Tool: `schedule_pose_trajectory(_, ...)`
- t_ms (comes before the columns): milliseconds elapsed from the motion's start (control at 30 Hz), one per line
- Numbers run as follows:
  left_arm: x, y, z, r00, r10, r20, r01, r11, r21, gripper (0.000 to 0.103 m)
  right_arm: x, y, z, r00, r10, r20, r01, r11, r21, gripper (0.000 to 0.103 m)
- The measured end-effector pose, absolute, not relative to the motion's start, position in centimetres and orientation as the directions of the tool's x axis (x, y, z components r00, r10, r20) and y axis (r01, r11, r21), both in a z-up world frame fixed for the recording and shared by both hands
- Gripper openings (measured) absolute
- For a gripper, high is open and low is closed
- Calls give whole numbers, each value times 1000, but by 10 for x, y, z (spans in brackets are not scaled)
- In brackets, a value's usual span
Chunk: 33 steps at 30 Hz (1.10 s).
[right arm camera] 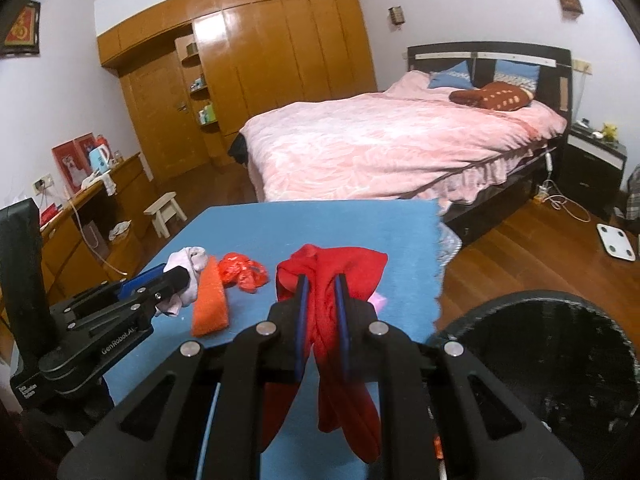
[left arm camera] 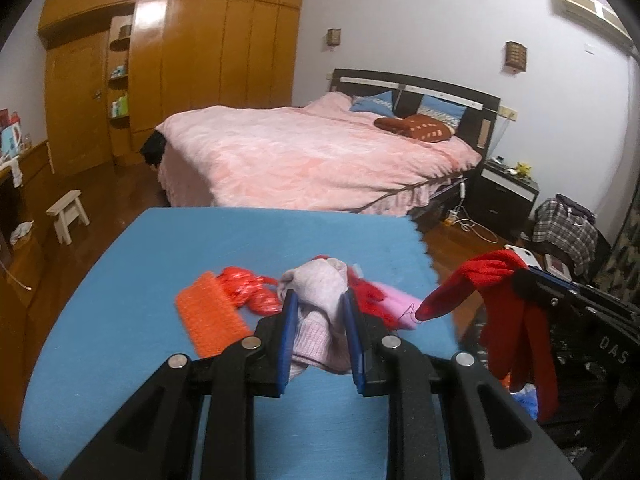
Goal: Collect trash
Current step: 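Carry sock and red glove over the bin and open both tools to drop them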
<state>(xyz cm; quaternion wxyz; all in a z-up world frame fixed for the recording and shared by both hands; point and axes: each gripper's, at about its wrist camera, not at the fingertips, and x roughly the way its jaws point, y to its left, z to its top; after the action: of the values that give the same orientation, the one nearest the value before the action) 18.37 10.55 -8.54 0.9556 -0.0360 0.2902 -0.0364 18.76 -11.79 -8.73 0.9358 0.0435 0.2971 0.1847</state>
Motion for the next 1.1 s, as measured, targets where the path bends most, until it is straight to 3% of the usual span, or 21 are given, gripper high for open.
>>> schedule_pose_trajectory(1100, 184, -79, -94, 742, -370, -558, 372, 921, -116, 23, 133, -292, -111, 811, 71, -580, 10, 991, 135, 13)
